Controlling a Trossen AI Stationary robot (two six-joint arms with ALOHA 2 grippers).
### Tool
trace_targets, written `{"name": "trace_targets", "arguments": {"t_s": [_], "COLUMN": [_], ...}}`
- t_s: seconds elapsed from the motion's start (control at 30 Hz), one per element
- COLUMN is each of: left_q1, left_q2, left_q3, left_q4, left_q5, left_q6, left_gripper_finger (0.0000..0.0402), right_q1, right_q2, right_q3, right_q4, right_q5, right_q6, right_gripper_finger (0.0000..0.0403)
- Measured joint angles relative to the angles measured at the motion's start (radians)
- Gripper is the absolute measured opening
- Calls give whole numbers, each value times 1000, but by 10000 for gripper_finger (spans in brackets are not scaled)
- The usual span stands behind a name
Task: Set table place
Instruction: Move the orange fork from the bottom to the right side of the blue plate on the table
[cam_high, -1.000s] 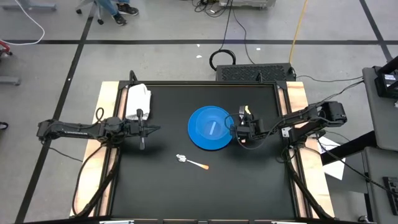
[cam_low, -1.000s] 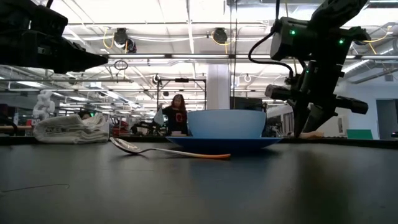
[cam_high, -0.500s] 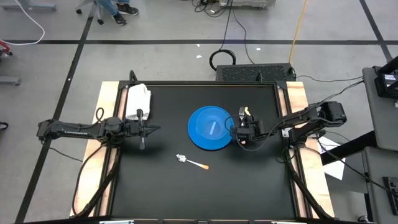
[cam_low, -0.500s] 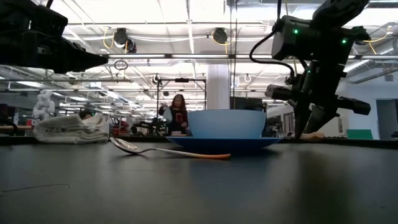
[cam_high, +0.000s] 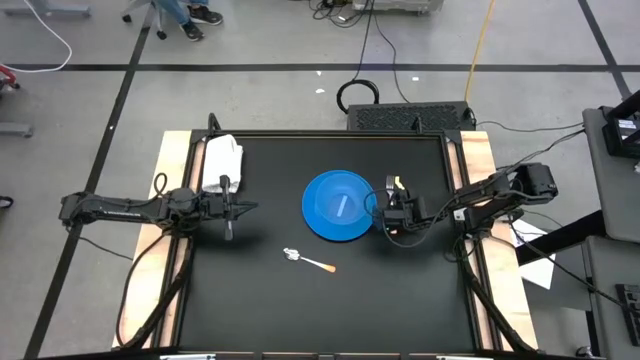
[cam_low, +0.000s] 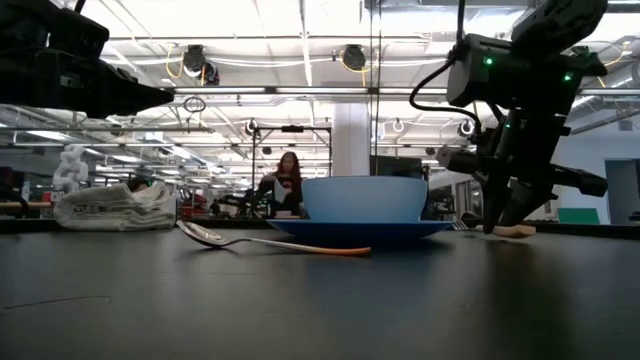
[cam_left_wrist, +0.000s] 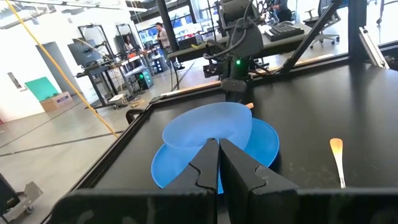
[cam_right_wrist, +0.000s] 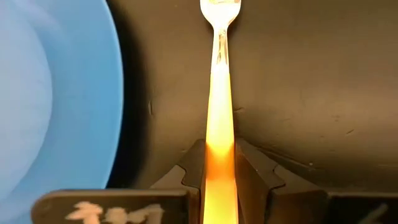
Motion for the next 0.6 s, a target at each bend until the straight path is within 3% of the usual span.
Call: {"name": "trace_targets", "arguments": {"t_s": [0.6], "left_q1": [0], "left_q2": [0], "left_q3": [0], "left_q4": [0], "left_q5": [0], "left_q6": [-4], "left_gripper_finger": [19], "right_q1": [-3], "right_q2": [0], "right_q3": [0], "right_q4": [30], "right_q5": [0], "right_q6": [-61], "right_gripper_finger": [46]}}
